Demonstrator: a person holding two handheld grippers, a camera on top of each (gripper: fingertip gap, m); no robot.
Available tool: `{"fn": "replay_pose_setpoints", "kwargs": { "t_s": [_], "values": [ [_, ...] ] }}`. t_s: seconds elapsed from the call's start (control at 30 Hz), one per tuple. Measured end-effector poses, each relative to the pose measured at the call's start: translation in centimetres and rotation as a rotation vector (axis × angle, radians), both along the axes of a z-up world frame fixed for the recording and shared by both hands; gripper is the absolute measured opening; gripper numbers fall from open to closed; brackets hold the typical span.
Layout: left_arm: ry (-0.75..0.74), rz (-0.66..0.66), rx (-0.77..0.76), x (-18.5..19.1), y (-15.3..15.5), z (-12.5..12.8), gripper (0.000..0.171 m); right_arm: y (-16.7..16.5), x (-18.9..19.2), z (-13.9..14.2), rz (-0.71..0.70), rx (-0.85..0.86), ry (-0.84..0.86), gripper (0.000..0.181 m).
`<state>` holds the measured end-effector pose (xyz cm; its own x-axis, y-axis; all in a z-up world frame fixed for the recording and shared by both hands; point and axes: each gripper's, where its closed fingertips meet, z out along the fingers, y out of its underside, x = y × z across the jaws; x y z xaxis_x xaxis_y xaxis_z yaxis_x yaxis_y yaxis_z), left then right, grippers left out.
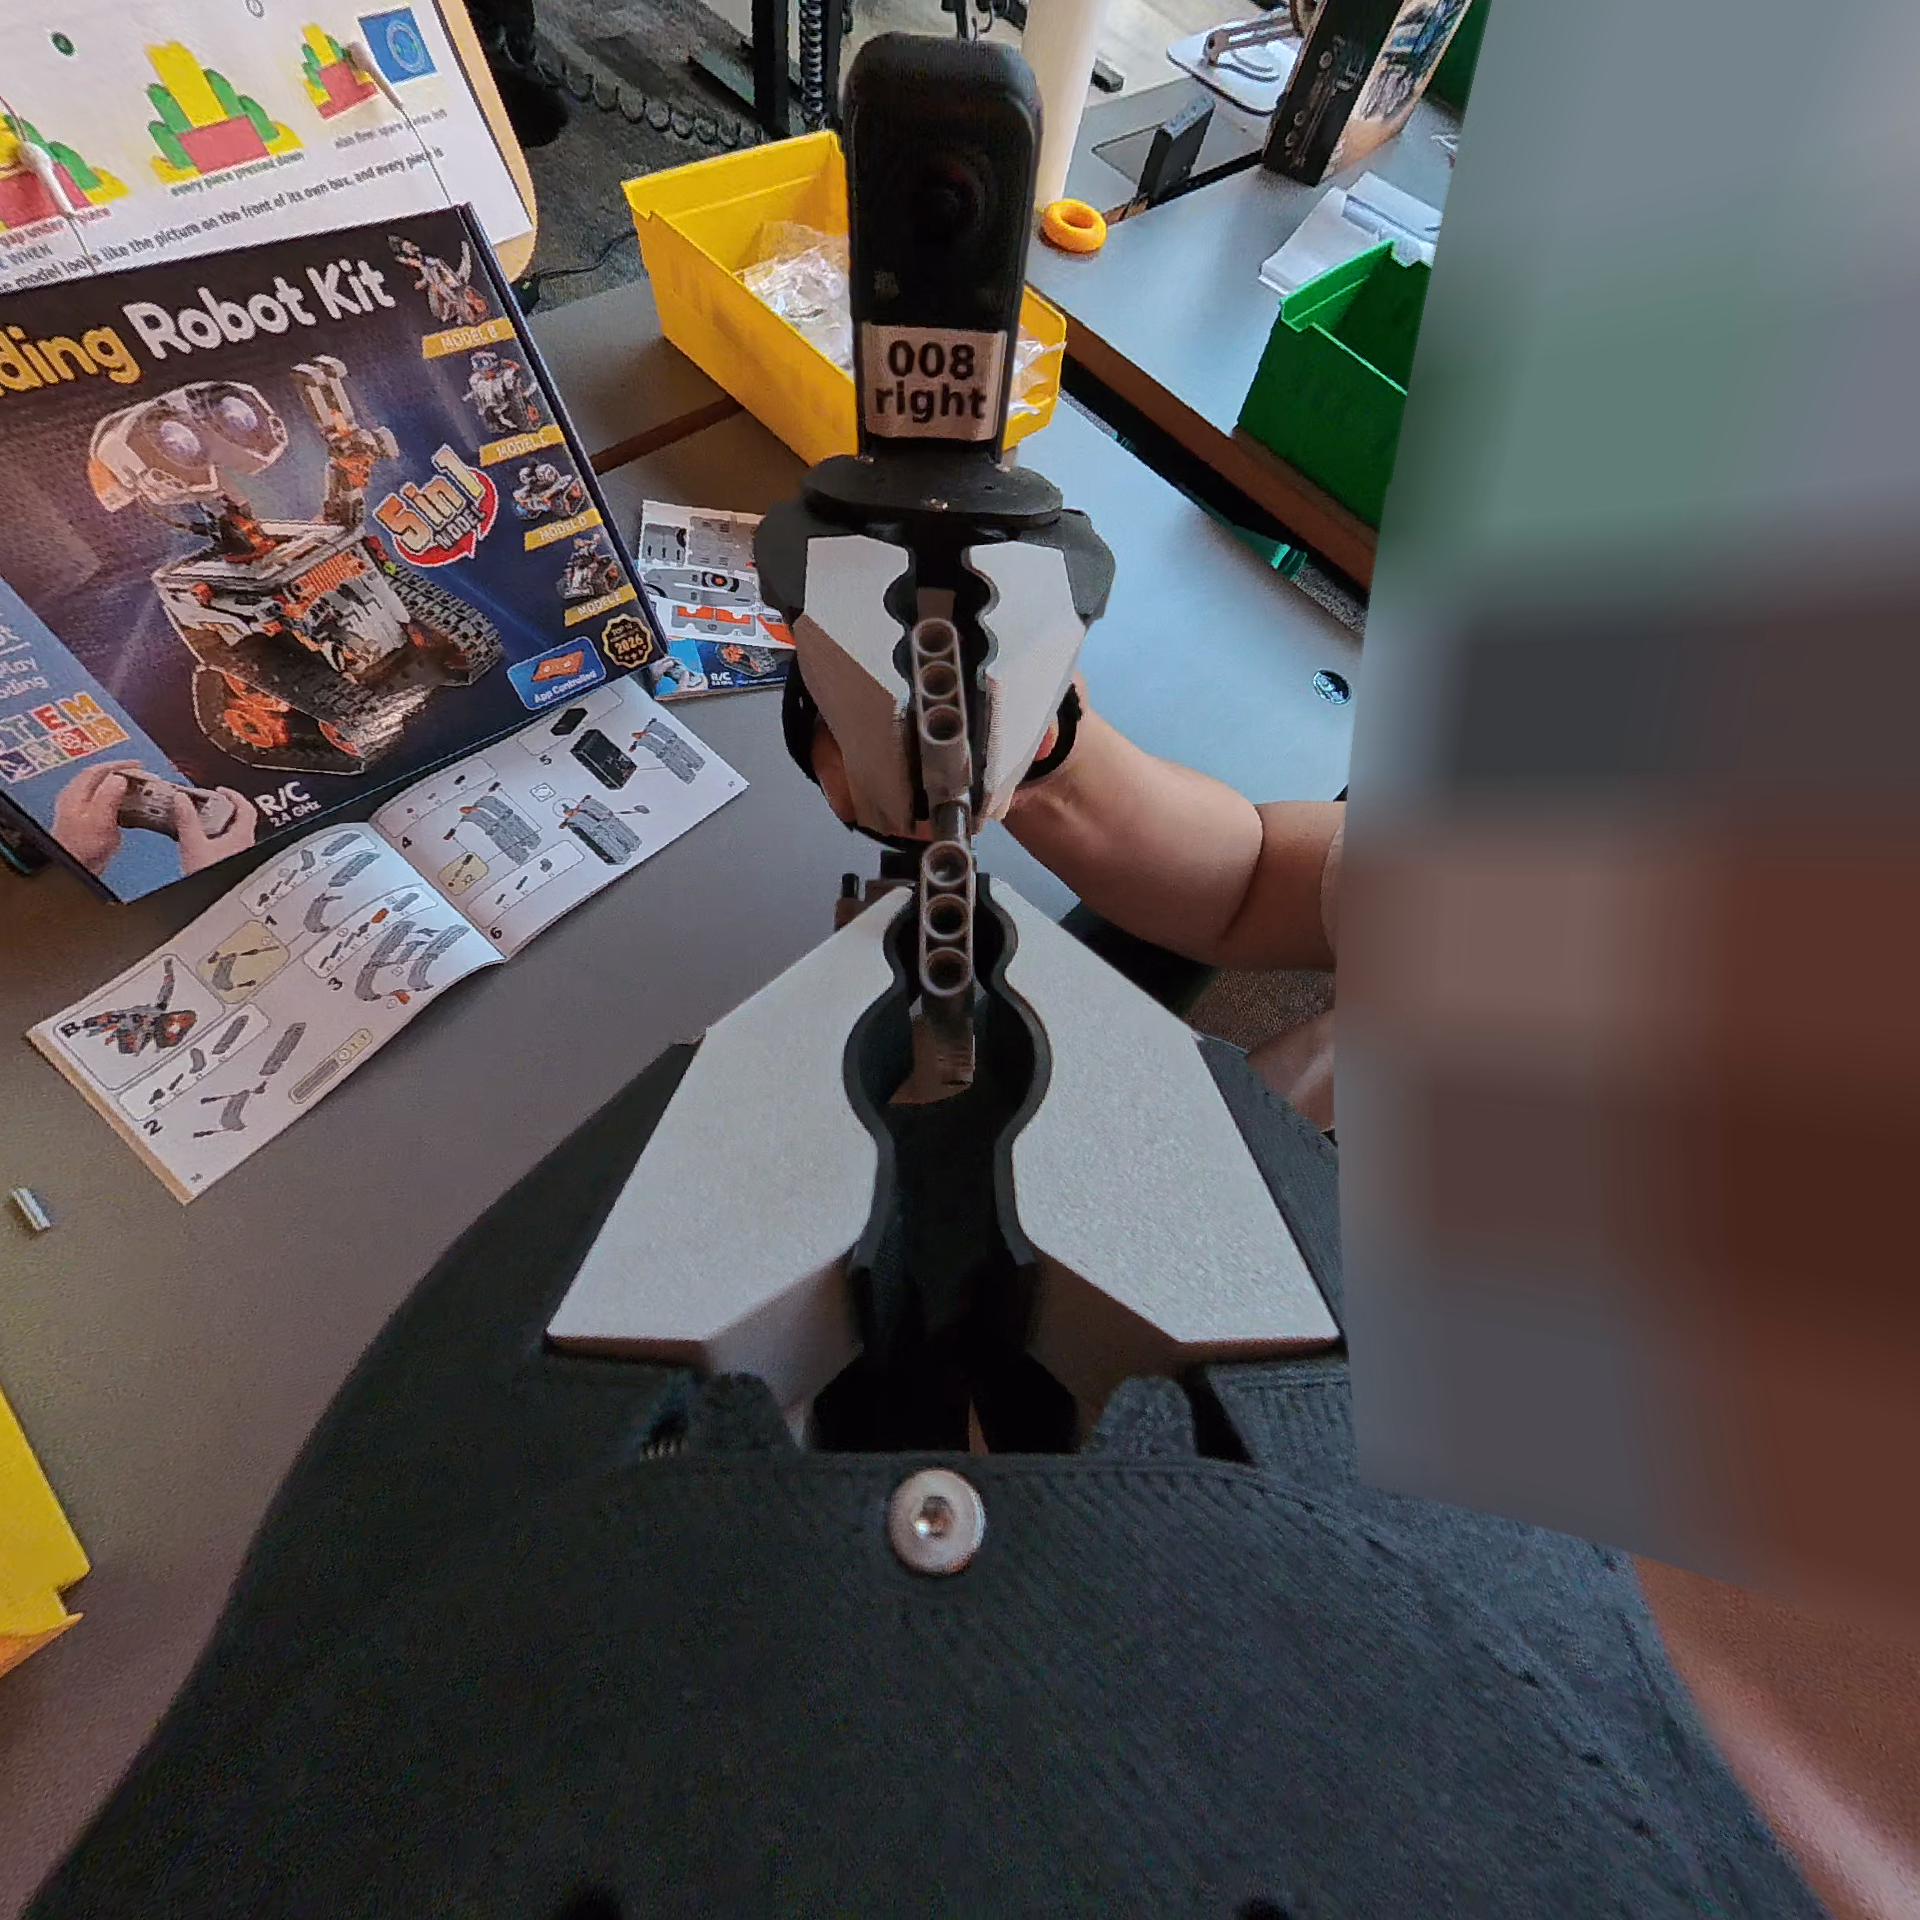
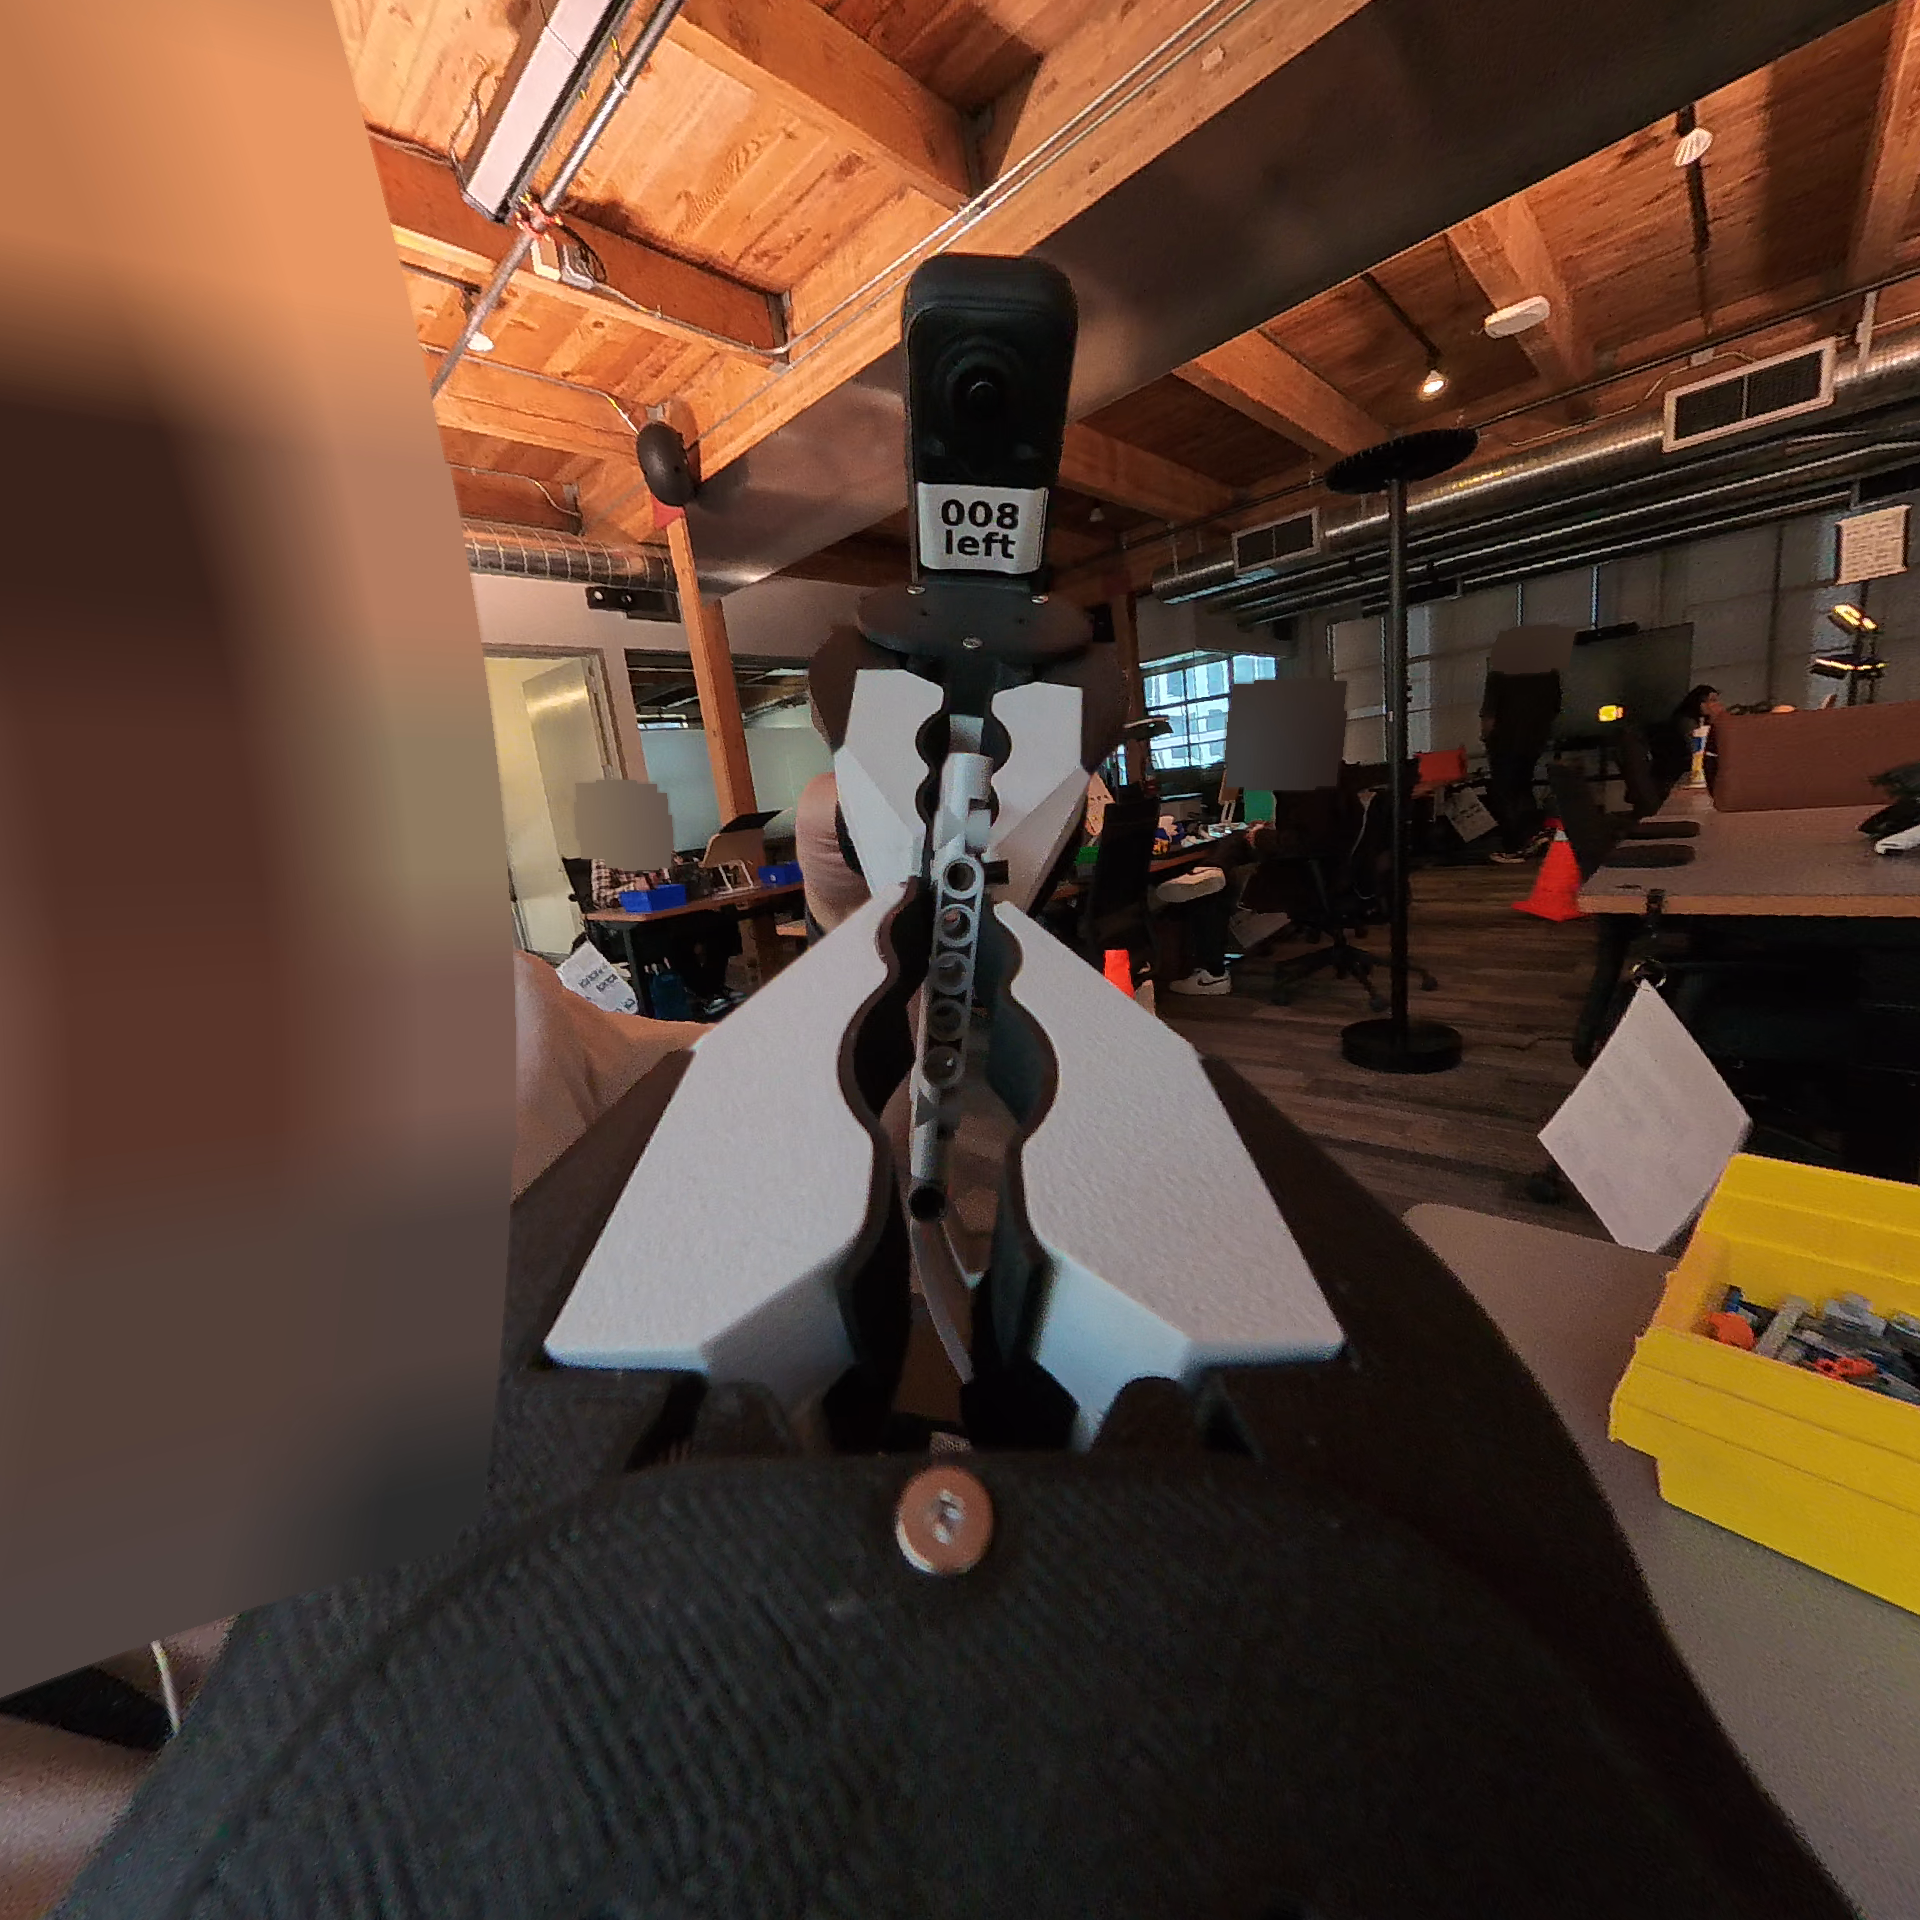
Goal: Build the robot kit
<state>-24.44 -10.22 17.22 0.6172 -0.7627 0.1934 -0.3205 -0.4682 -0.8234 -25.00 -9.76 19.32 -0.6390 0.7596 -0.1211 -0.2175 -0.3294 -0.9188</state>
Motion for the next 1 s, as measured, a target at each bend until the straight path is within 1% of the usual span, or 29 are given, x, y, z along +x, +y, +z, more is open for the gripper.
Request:
{"fn": "replay_pose_setpoints", "kwargs": {
  "t_s": [0.03,0.23,0.43,0.6,0.77,0.93,1.0],
  "values": [
    [0.007,0.000,-0.006,0.0,0.0,-0.1,0.005,0.0,0.0,0.0,-0.009,0.009,-0.004,0.006],
    [0.082,0.007,-0.025,-0.5,0.1,-0.7,0.005,0.0,-0.5,-0.7,-0.062,0.065,-0.050,0.006],
    [0.105,-0.002,-0.036,-0.6,0.0,-0.9,0.005,-0.1,-0.6,-0.8,-0.044,0.060,-0.057,0.006],
    [0.124,-0.012,-0.053,-0.6,-0.2,-1.3,0.005,-0.4,-0.6,-1.3,-0.041,0.100,-0.079,0.006],
    [0.176,0.020,-0.057,-1.1,0.1,-1.6,0.005,-0.1,-1.0,-1.5,-0.122,0.153,-0.079,0.006],
    [0.173,0.066,-0.052,-1.5,1.0,-1.5,0.005,0.8,-1.5,-1.3,-0.232,0.161,-0.063,0.006],
    [0.160,0.048,-0.067,-1.3,0.8,-1.5,0.005,0.7,-1.2,-1.3,-0.200,0.154,-0.067,0.006]
  ]
}}
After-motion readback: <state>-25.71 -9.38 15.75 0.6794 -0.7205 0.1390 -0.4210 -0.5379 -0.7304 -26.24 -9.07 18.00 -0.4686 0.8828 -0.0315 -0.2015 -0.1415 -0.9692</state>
